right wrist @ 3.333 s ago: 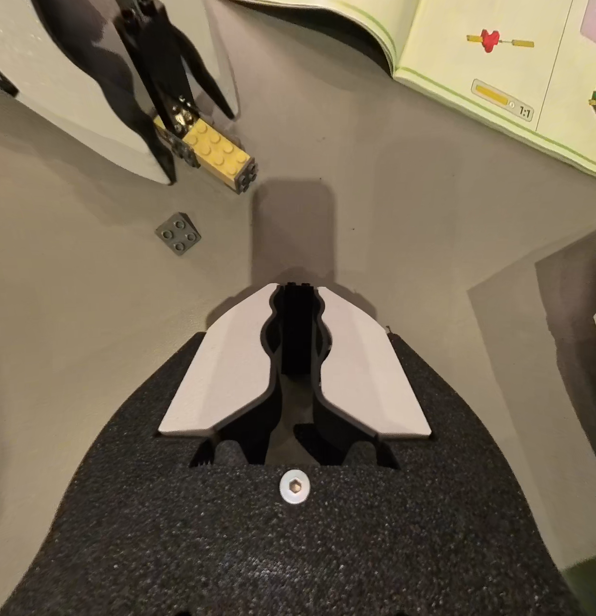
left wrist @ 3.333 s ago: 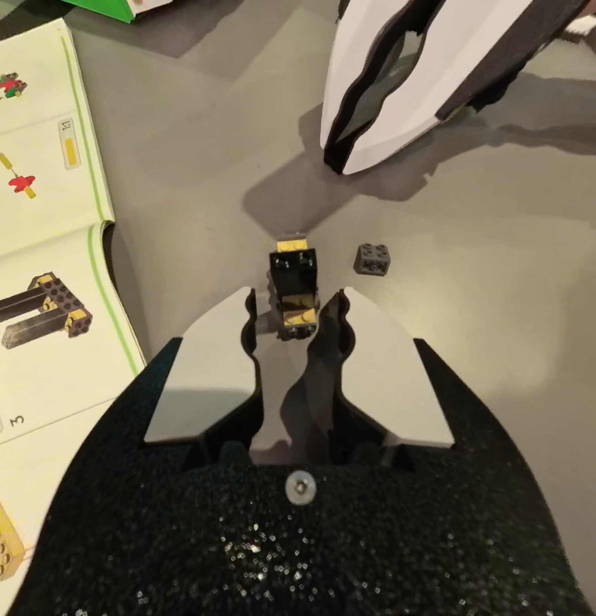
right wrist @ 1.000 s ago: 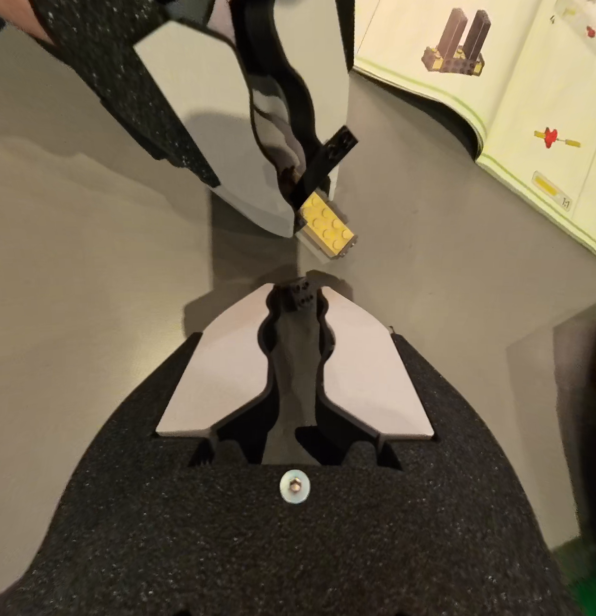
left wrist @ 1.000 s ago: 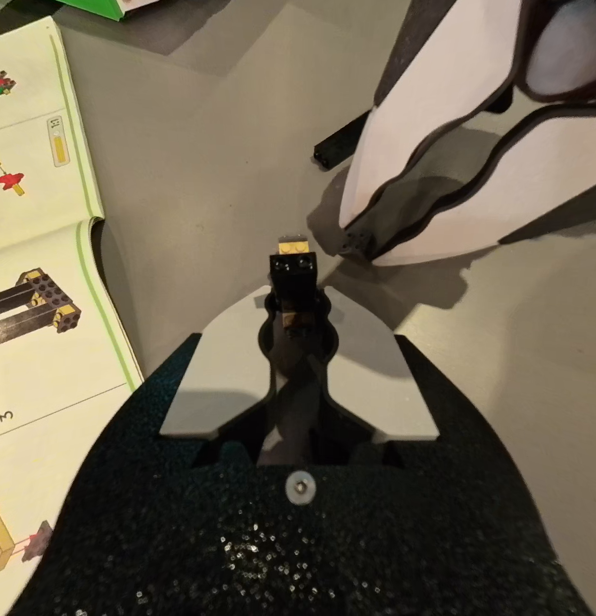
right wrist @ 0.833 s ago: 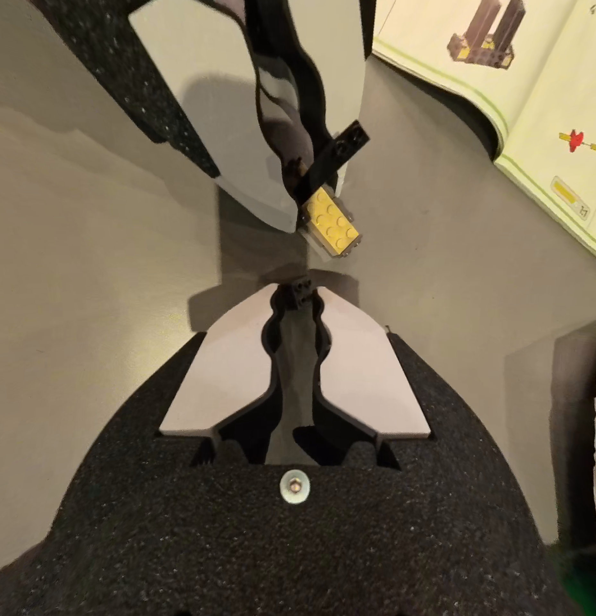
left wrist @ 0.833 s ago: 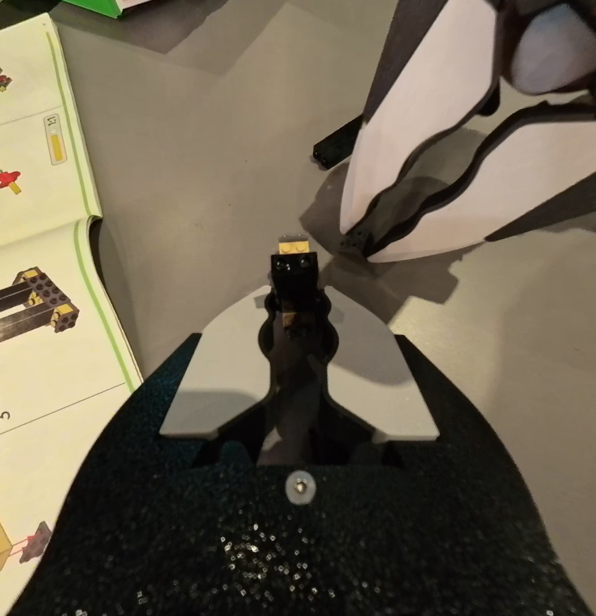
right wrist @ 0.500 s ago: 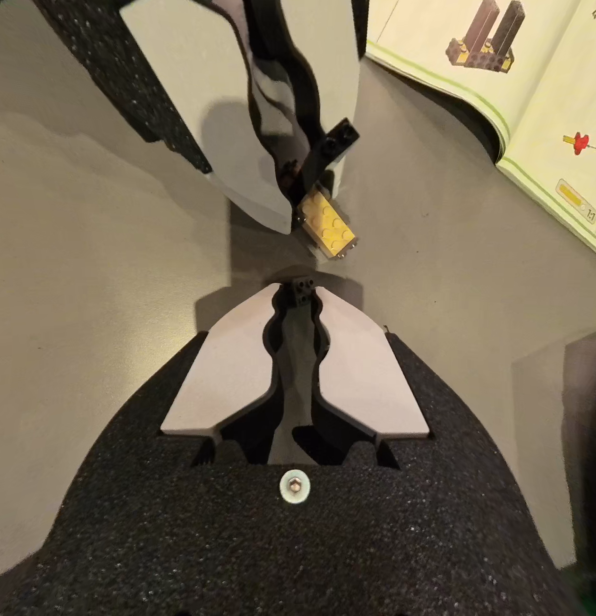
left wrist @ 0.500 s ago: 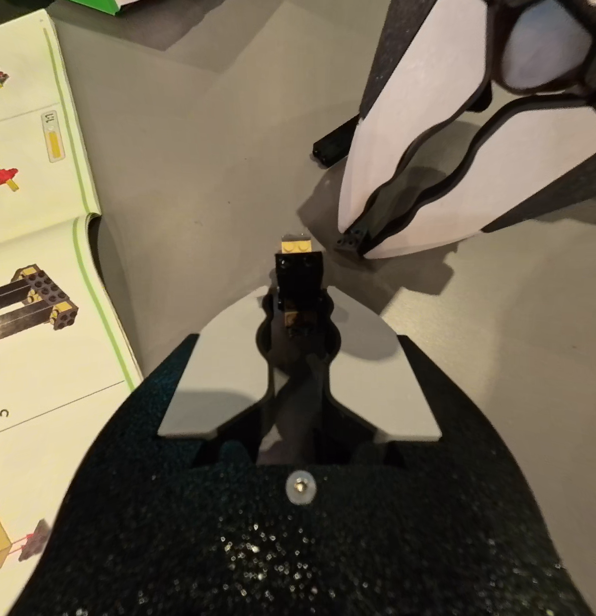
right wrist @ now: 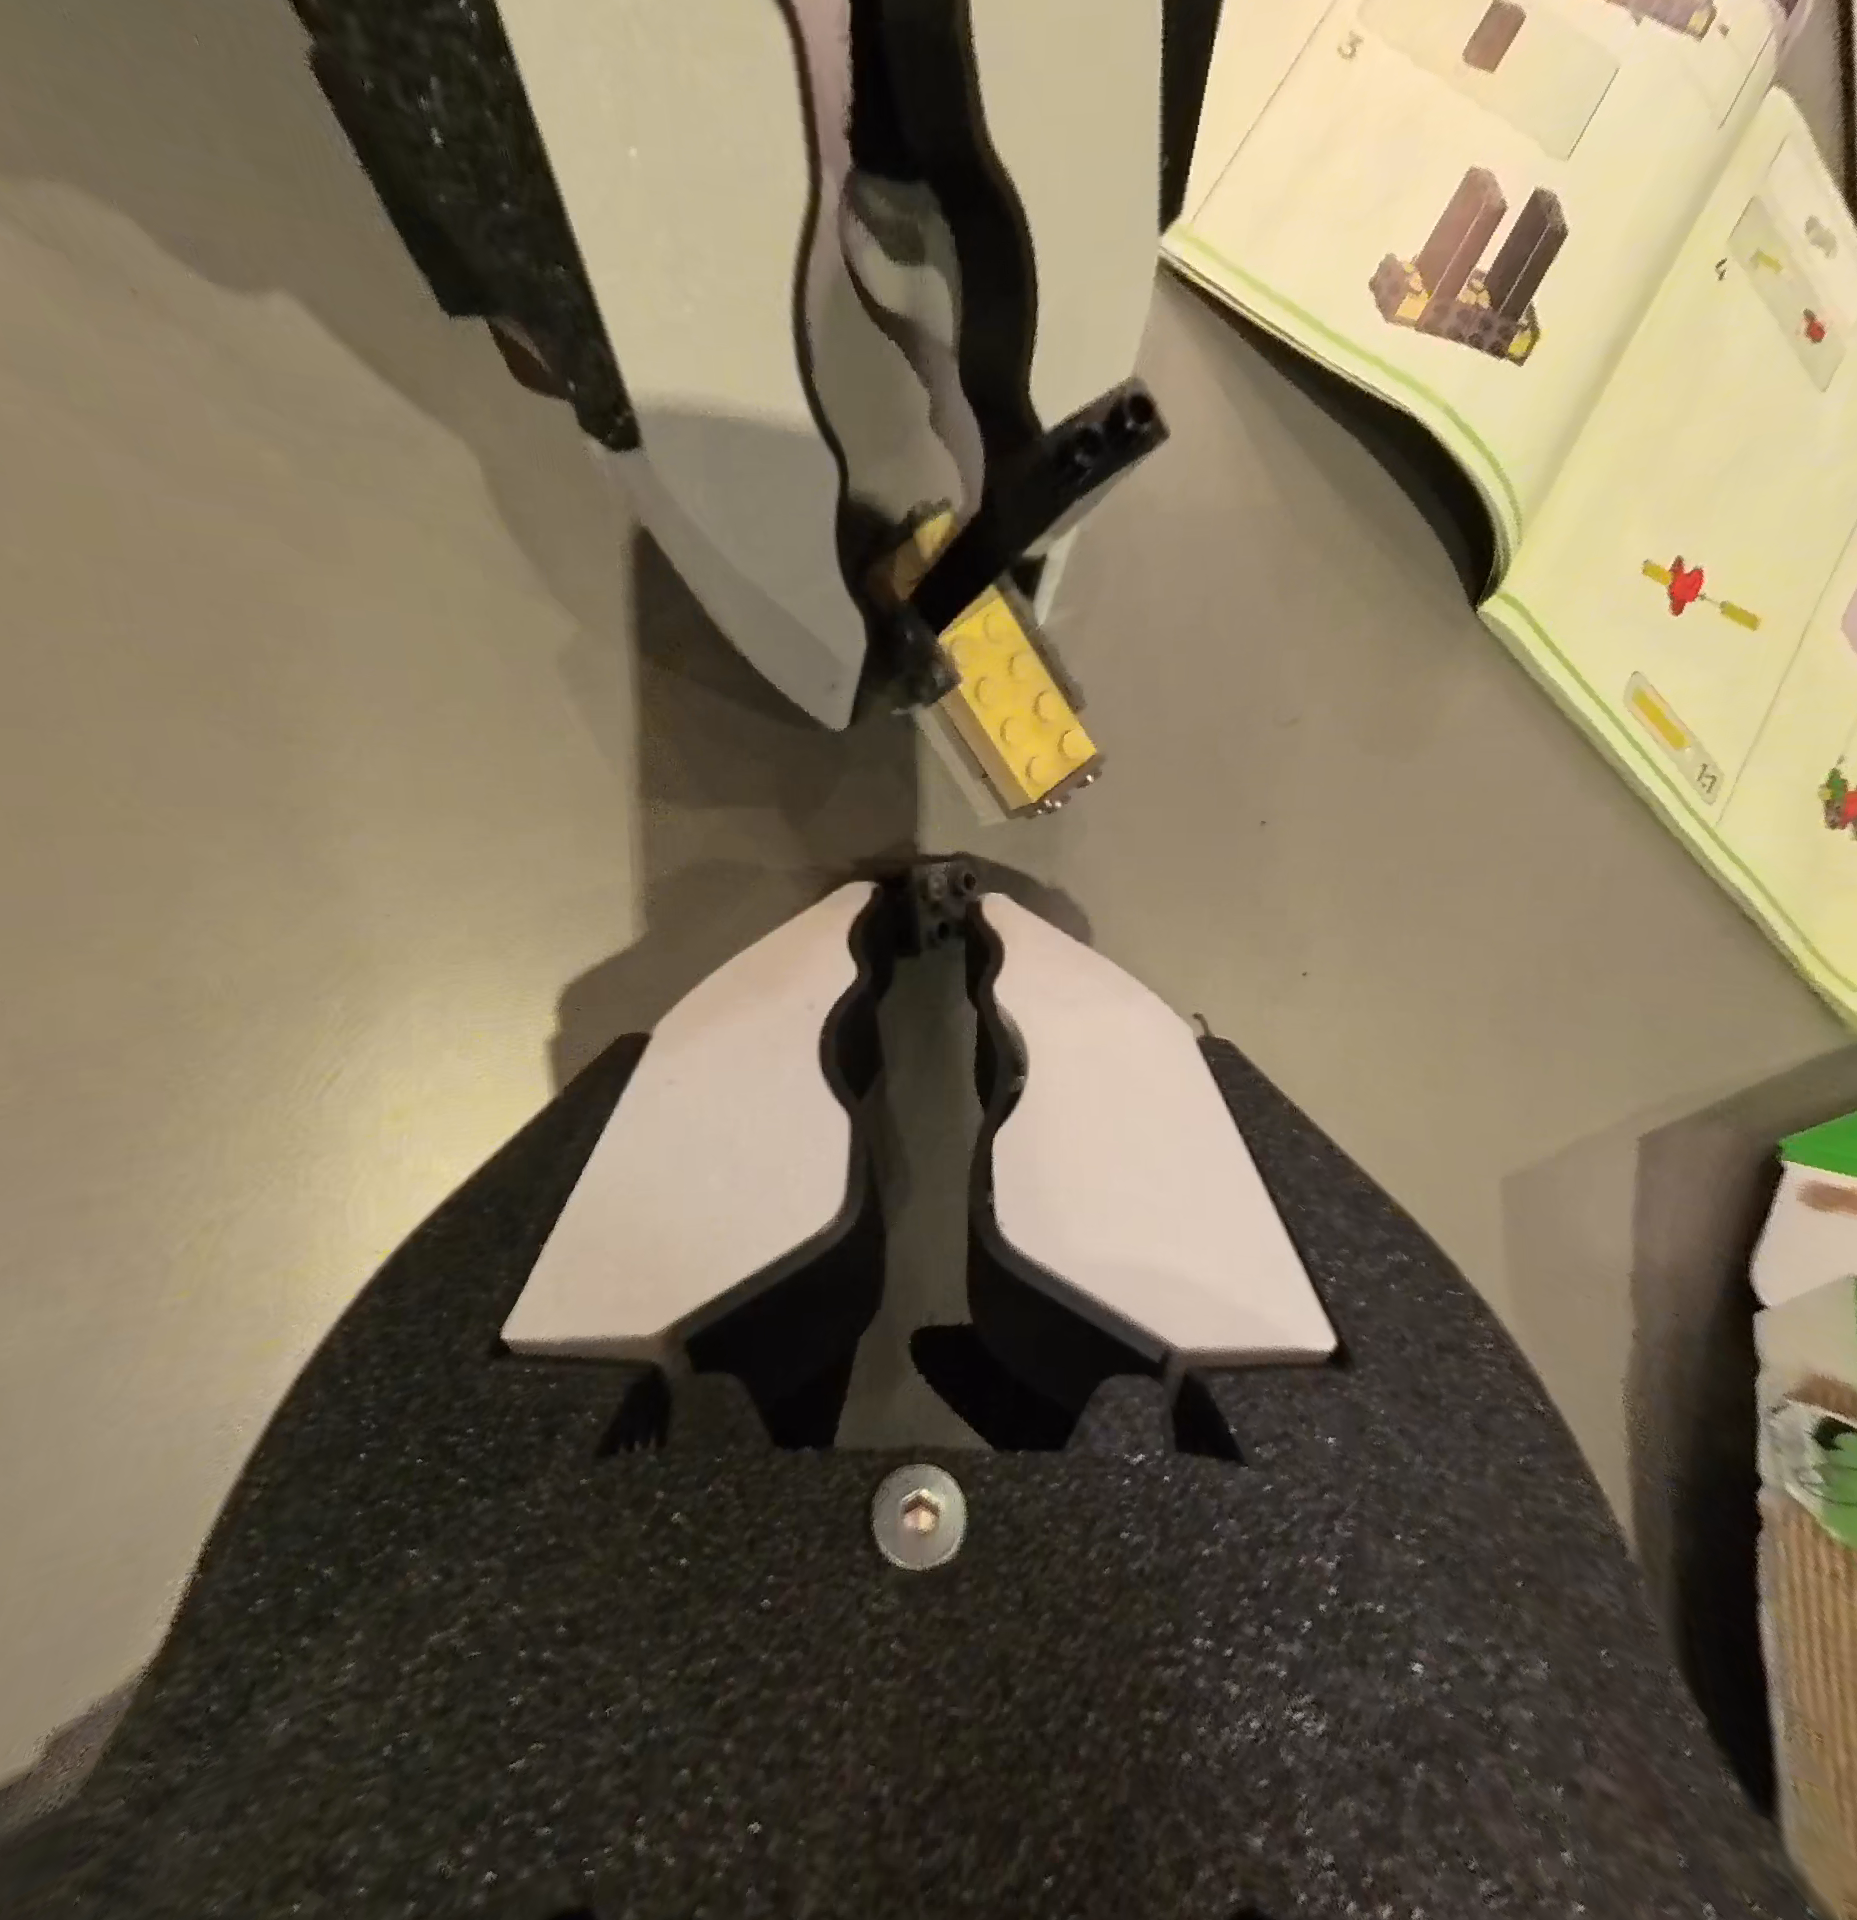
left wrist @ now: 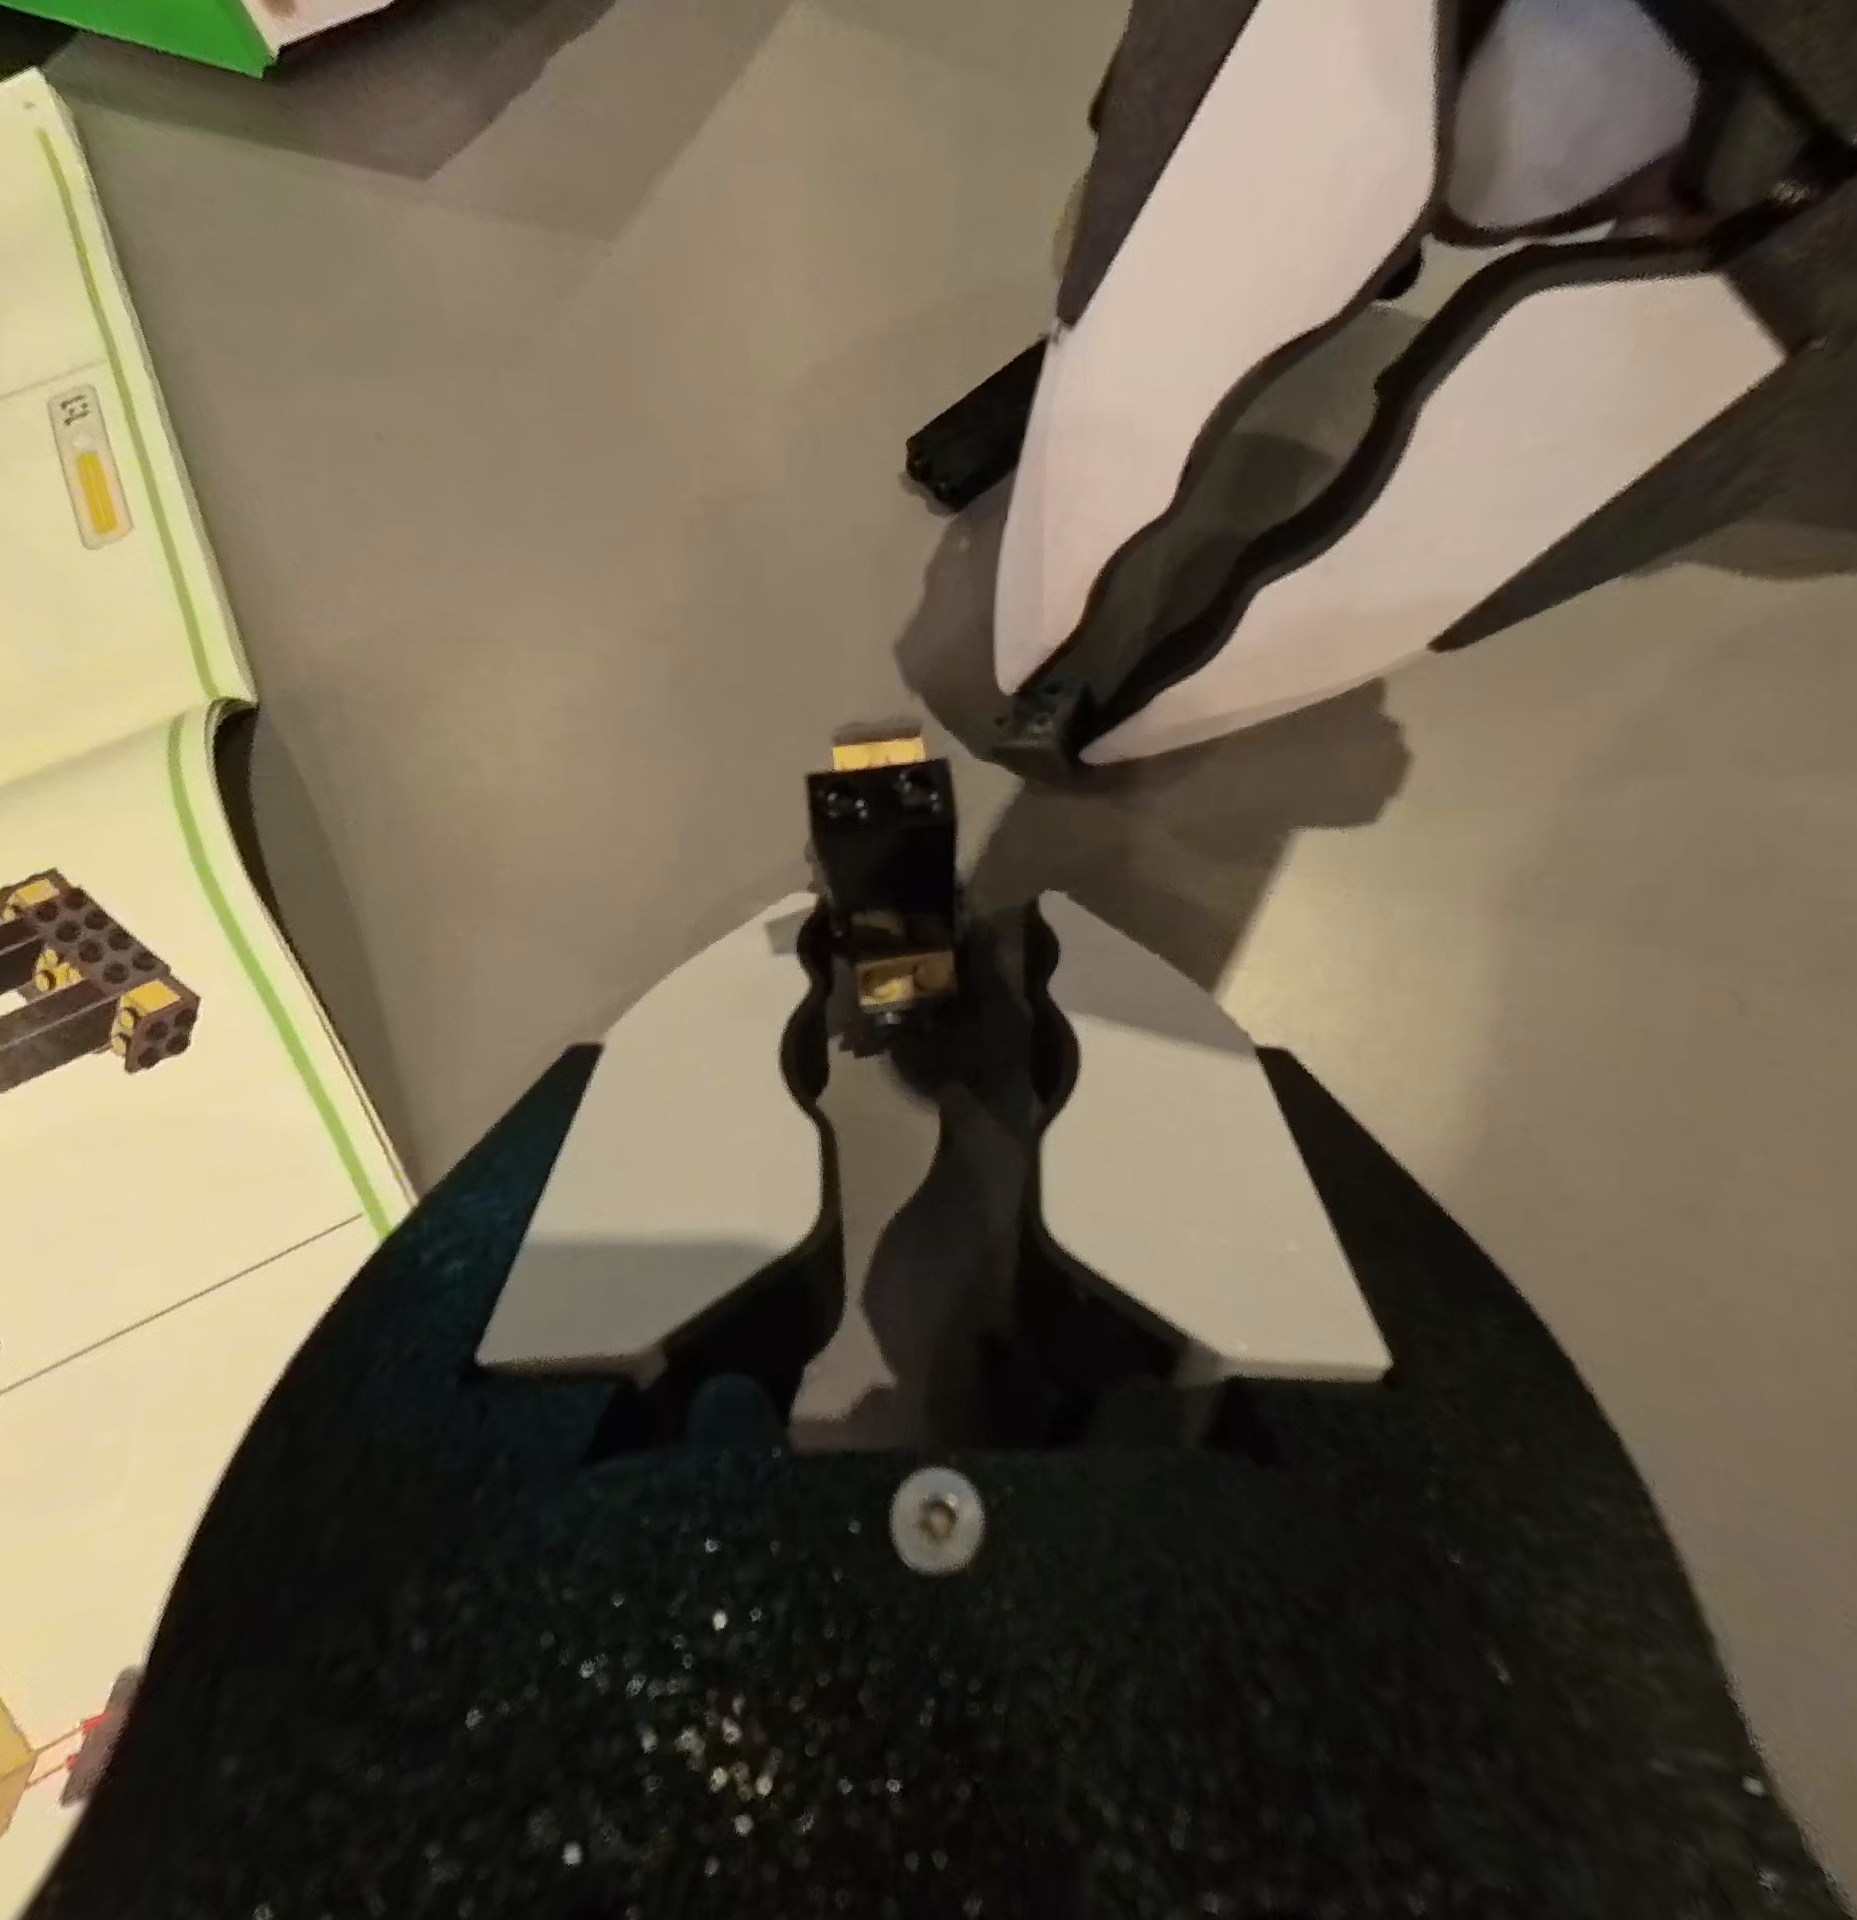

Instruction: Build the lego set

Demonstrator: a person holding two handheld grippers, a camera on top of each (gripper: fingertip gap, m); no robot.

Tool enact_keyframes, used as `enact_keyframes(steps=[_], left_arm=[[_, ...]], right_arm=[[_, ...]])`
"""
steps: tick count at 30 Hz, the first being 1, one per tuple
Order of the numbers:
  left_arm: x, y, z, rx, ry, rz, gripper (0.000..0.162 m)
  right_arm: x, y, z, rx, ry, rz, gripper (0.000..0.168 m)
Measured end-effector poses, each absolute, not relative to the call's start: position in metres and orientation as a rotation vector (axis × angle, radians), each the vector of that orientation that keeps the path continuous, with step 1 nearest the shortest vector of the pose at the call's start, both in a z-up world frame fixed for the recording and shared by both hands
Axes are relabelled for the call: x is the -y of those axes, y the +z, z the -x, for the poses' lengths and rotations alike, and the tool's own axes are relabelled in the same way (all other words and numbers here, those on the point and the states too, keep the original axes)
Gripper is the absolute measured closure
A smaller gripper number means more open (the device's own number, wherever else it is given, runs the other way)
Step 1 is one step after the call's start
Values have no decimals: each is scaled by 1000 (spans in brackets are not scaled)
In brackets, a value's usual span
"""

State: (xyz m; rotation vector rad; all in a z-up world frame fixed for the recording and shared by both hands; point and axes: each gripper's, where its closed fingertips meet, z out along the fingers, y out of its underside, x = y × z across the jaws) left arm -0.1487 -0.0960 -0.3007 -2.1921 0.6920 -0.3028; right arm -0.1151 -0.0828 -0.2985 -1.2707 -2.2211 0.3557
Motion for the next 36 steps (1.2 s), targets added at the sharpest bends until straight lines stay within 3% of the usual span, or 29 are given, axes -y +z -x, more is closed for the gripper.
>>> enact_keyframes(steps=[4,11,15,18,26,36], left_arm=[[95,-300,148,-699,-287,2185,126],[93,-300,155,-672,-267,2191,108],[95,-301,151,-706,-304,2187,118],[97,-301,146,-748,-334,2178,136],[95,-301,147,-728,-309,2181,138],[108,-259,131,-361,-979,2046,138]], right_arm=[[77,-298,112,2216,294,1192,156],[80,-290,113,2166,390,1156,156],[86,-283,116,2132,473,1122,156],[89,-280,118,2117,507,1099,156],[93,-270,122,2064,504,990,156],[108,-237,119,1994,407,746,156]])
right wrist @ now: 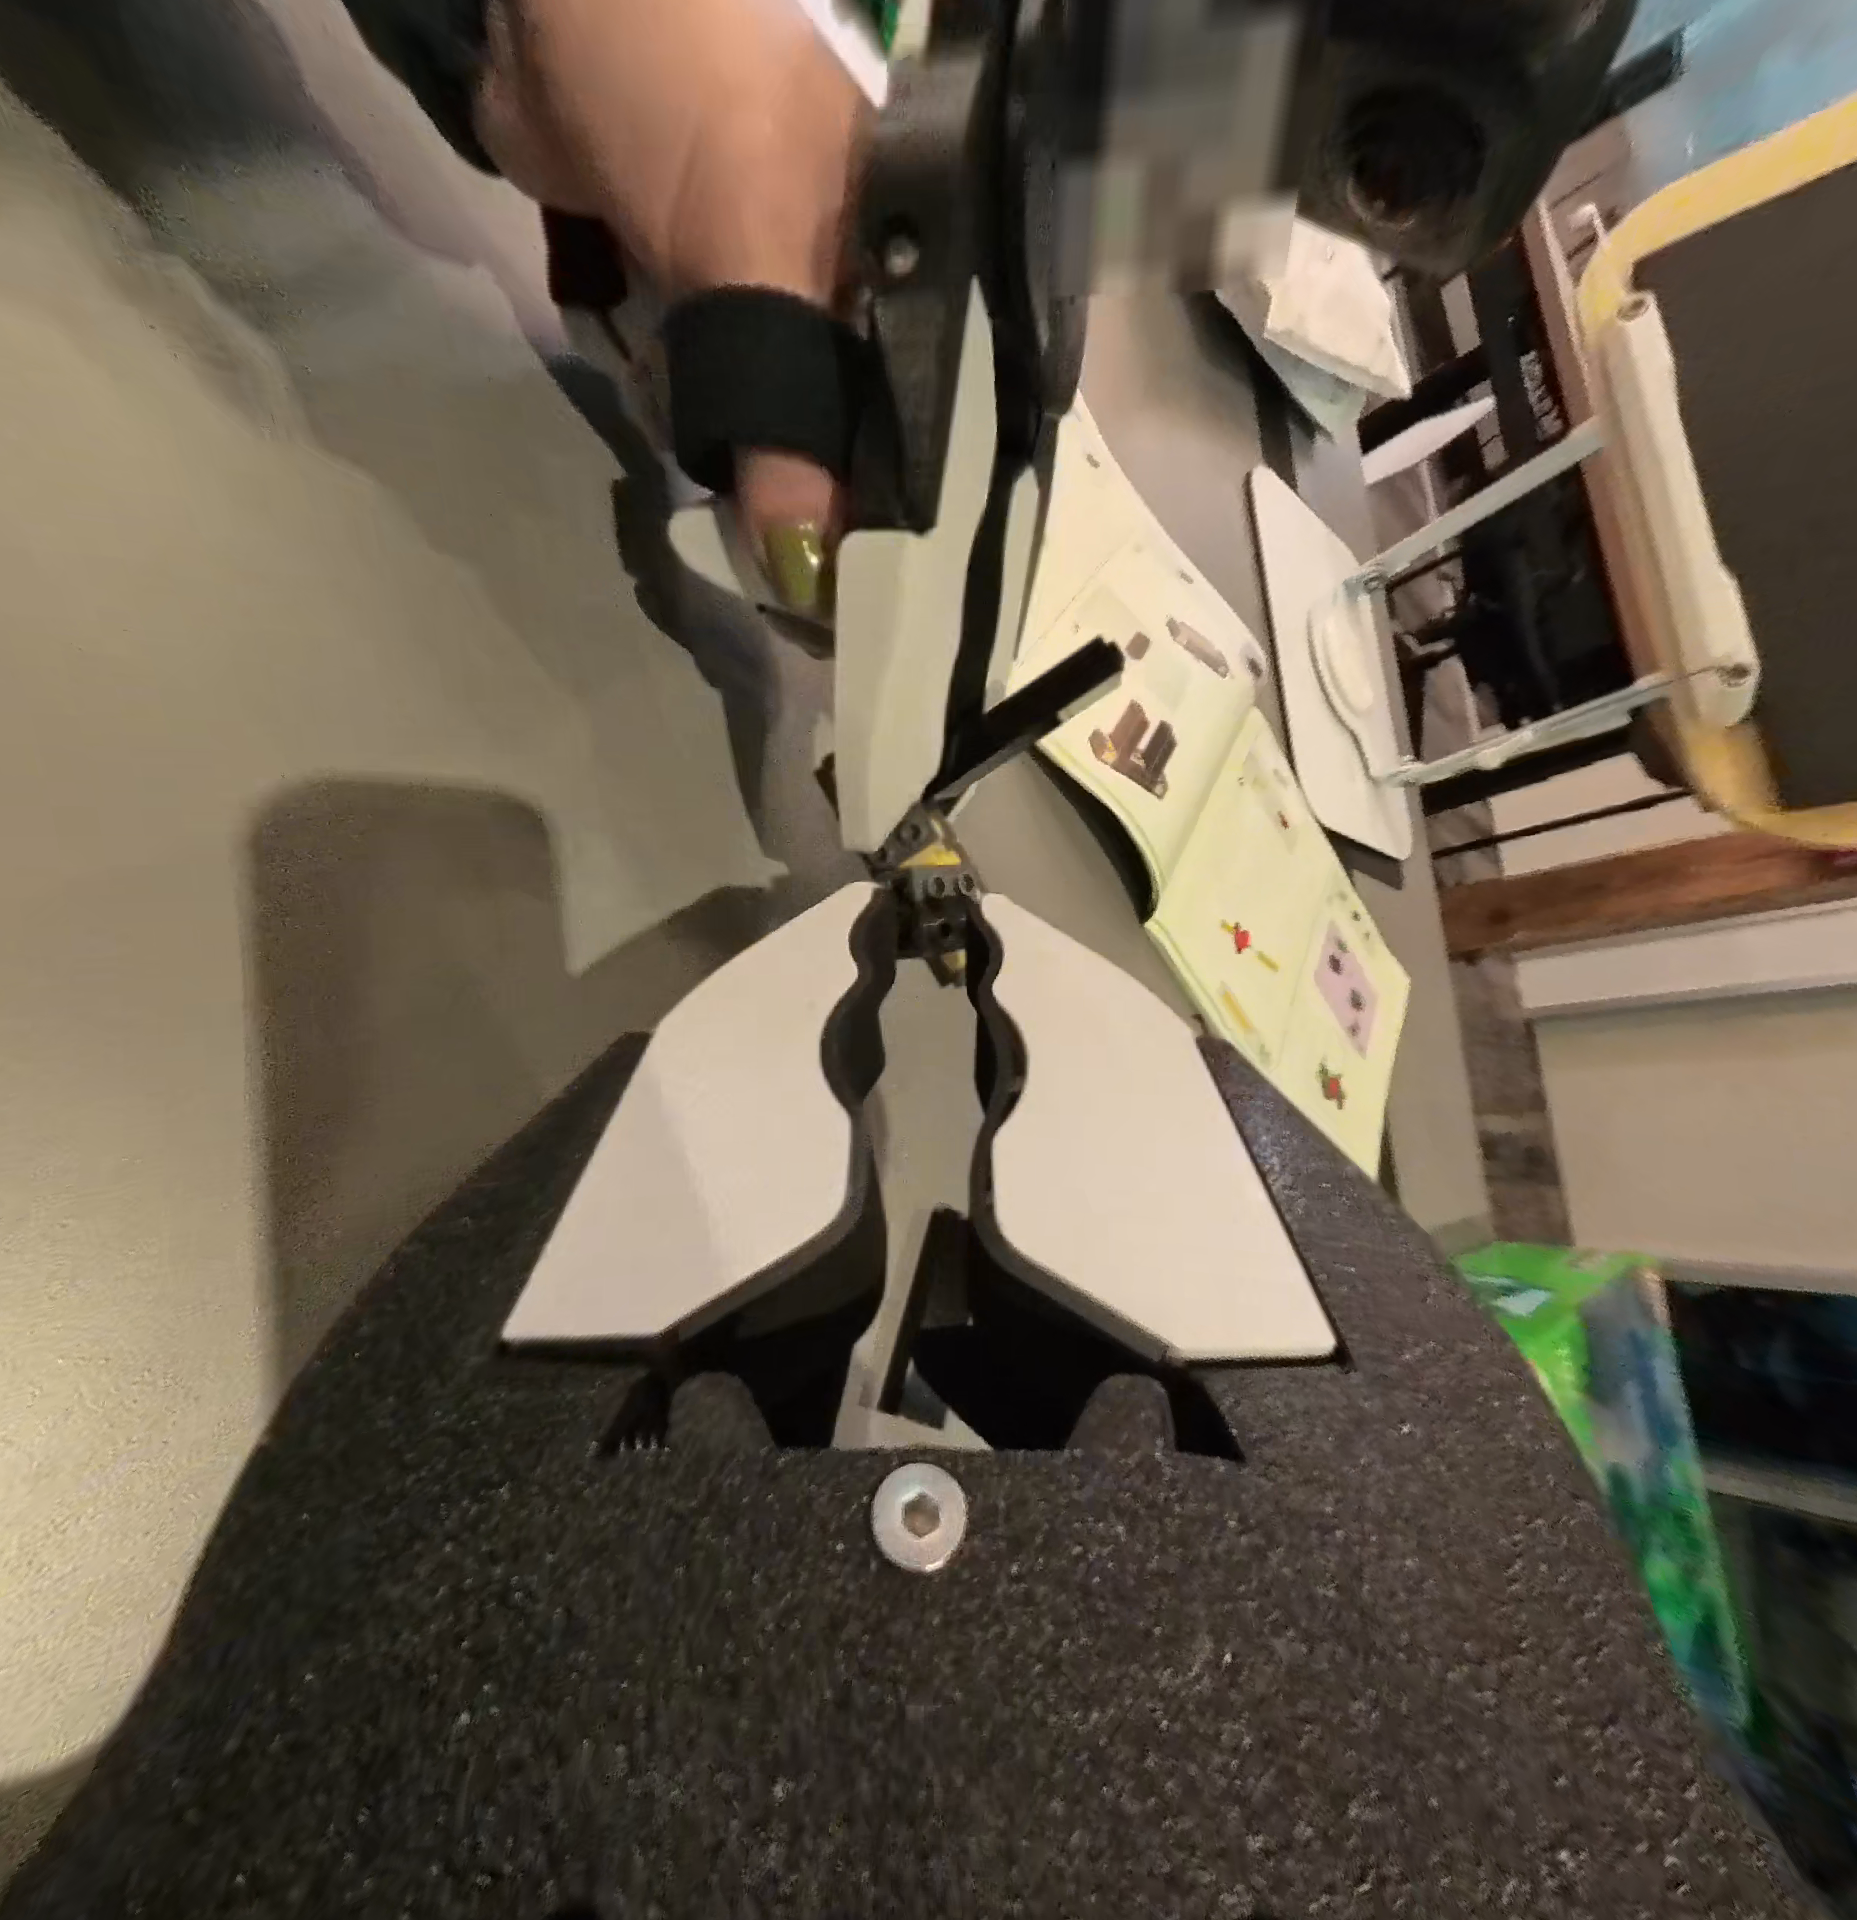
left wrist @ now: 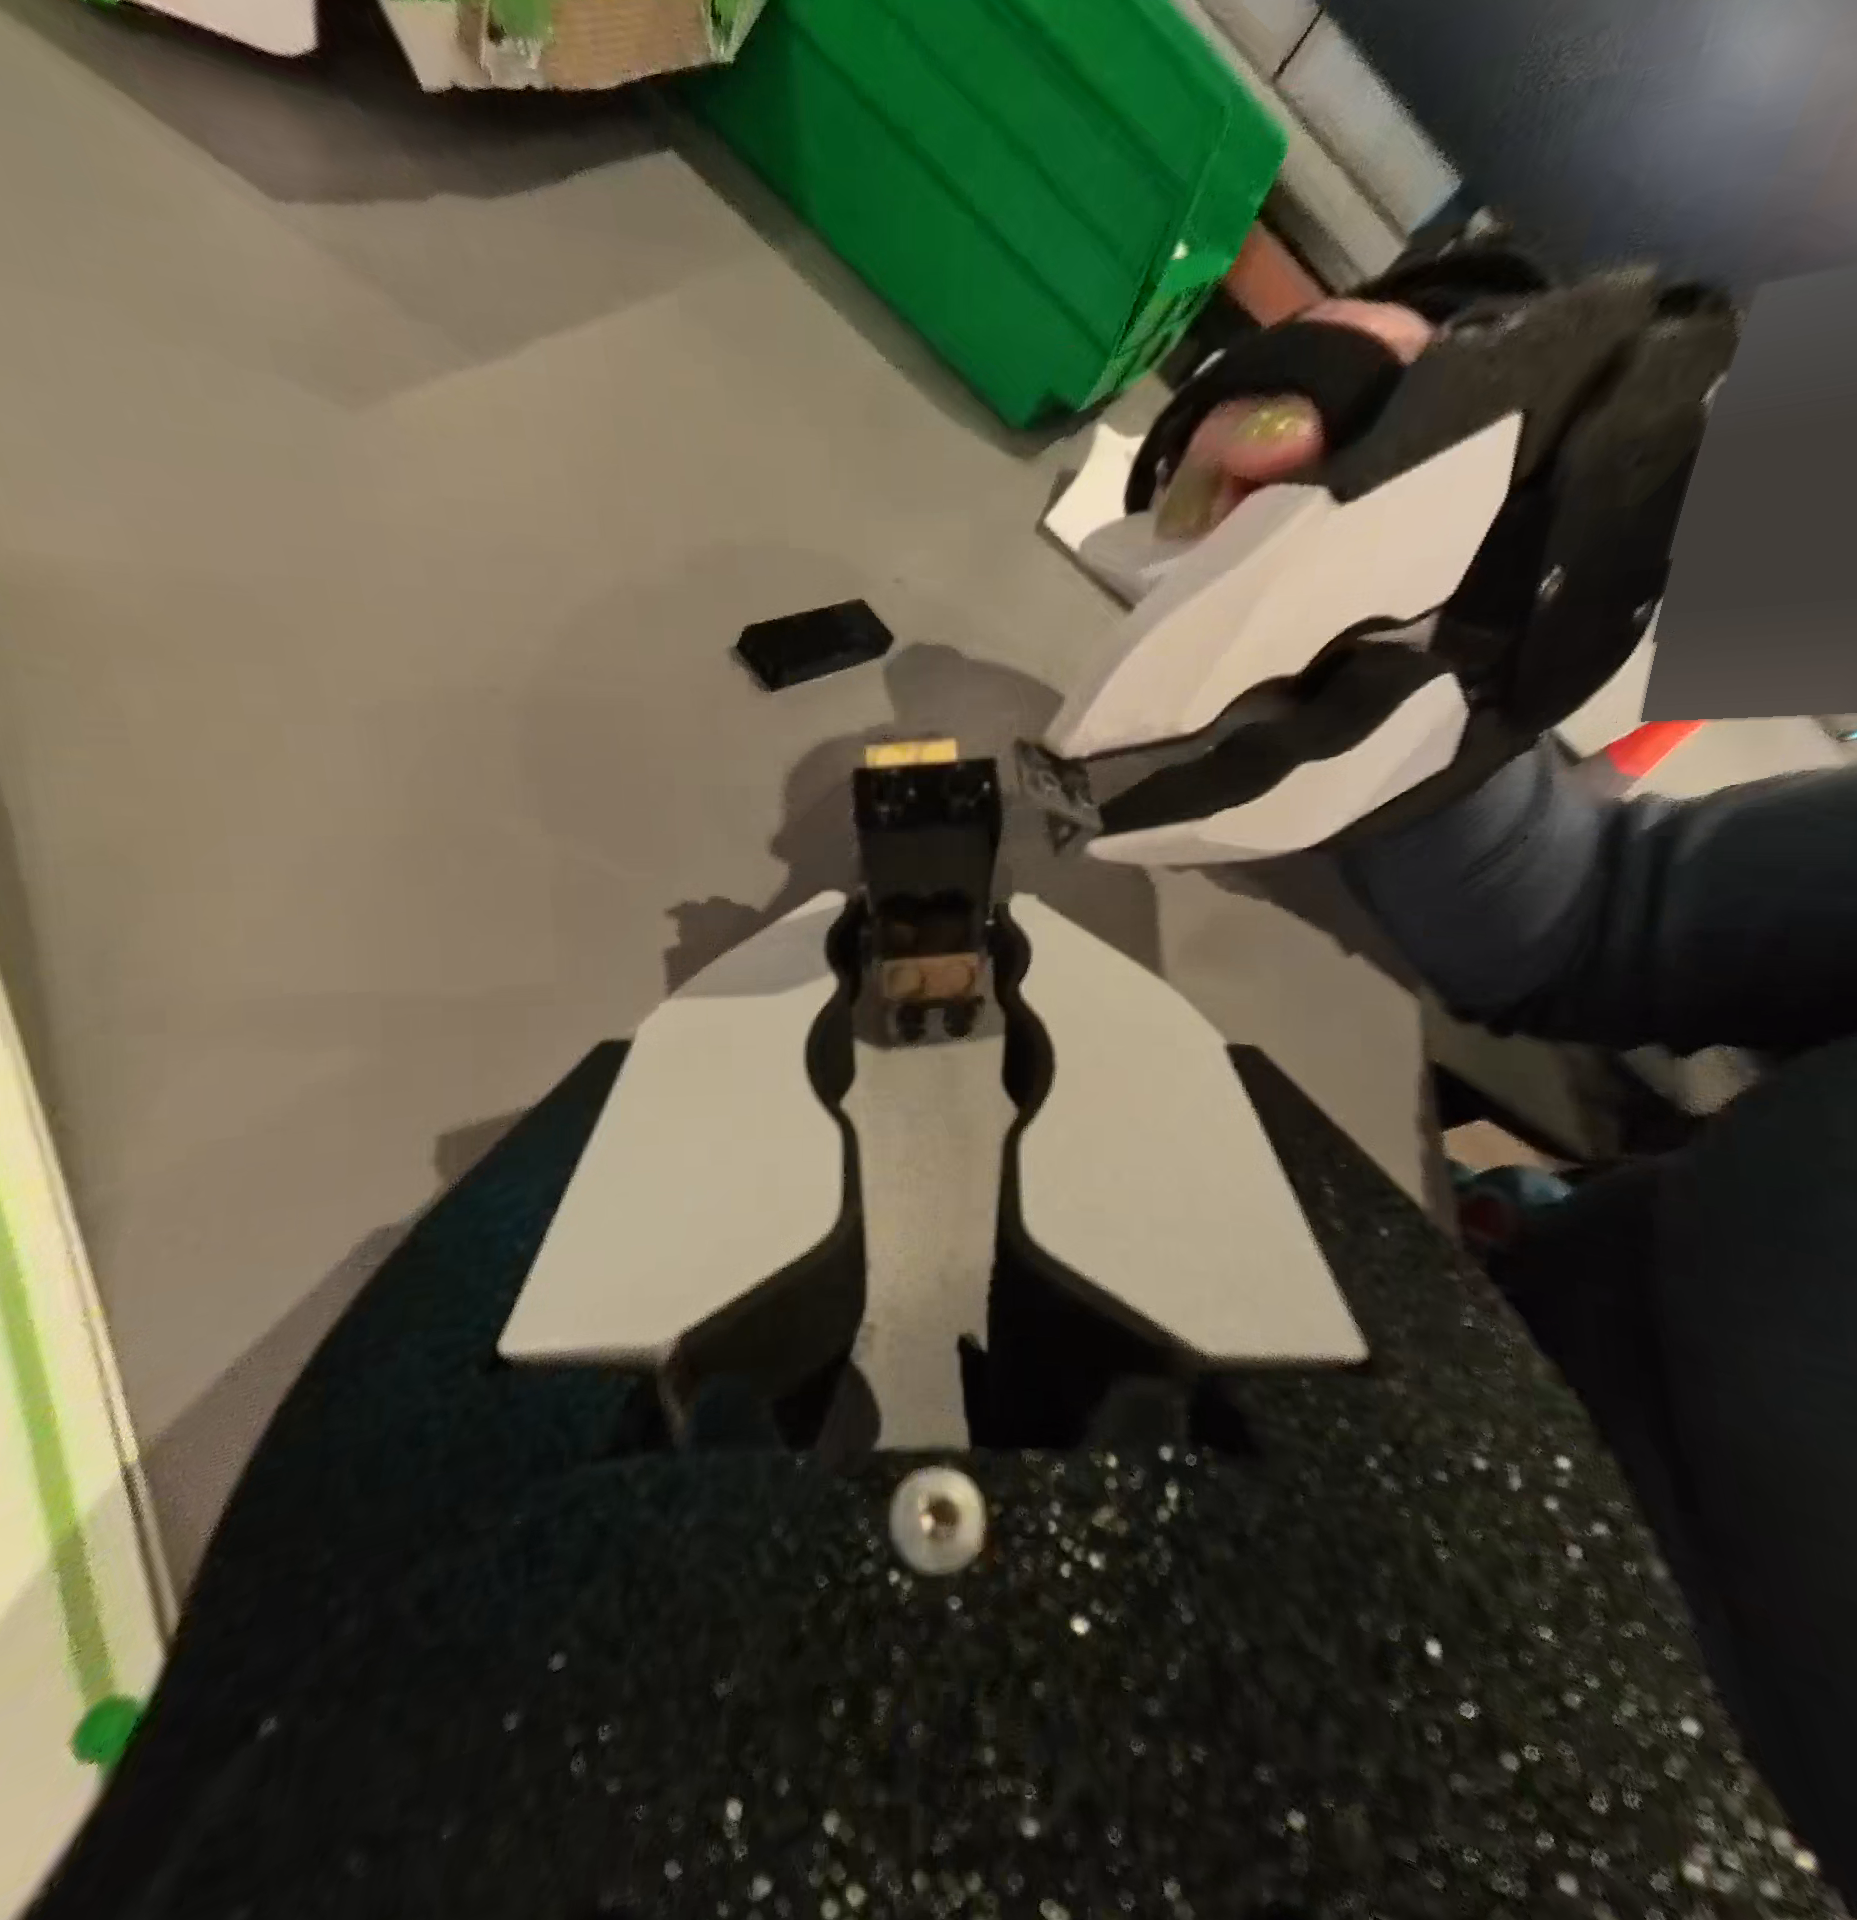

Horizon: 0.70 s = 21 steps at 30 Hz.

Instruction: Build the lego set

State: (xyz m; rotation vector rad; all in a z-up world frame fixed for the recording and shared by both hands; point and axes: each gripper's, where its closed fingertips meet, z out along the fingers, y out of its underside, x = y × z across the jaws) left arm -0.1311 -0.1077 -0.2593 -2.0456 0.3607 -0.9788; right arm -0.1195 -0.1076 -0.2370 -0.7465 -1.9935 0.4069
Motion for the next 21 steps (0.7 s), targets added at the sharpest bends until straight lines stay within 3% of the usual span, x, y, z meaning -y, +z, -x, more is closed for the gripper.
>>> enact_keyframes(steps=[21], left_arm=[[121,-260,122,-243,-1393,2036,138]], right_arm=[[116,-248,124,2046,69,485,156]])
